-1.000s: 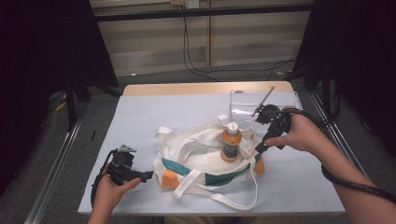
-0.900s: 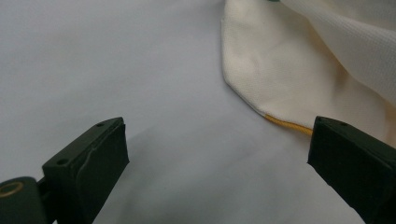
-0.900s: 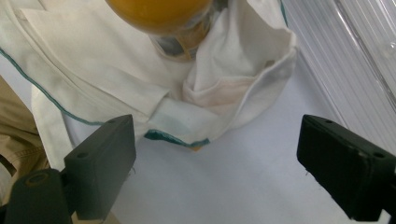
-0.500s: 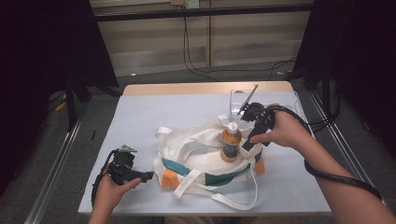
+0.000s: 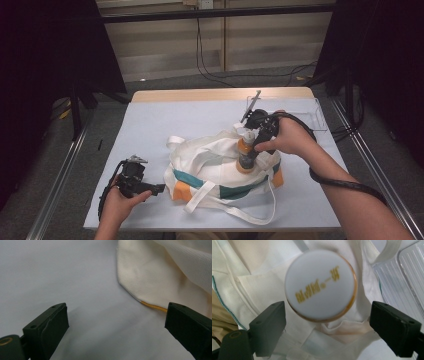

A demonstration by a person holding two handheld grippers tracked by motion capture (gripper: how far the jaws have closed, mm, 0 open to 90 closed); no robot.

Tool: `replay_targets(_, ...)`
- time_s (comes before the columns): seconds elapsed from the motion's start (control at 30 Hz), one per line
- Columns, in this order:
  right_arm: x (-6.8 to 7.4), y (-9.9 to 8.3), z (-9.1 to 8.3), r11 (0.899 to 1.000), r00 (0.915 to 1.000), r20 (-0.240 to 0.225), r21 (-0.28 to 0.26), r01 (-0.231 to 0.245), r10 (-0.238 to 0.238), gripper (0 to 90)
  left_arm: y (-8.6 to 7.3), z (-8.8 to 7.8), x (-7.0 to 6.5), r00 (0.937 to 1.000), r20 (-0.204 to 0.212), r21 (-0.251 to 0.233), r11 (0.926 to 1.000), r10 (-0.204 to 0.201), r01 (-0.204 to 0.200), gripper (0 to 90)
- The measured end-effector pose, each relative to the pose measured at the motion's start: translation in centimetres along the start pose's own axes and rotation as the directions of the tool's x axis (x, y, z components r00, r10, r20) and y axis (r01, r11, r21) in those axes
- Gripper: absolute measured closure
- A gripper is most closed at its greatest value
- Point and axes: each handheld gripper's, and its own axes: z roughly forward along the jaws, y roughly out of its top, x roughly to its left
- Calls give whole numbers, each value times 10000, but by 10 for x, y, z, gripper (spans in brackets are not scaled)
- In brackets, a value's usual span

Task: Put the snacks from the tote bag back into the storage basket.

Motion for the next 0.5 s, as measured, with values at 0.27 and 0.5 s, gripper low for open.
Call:
replay_targets(0.27, 2, 11, 5, 9998, 9997, -87, -41, 210, -210, 179, 1, -1, -1, 9999, 0, 5, 9999, 124, -124, 47)
replay_targets(0.5, 4, 18, 10, 9992, 9991, -115, -40, 396, -396, 242, 2, -2, -3, 9999, -2, -44, 9999, 146, -146, 47)
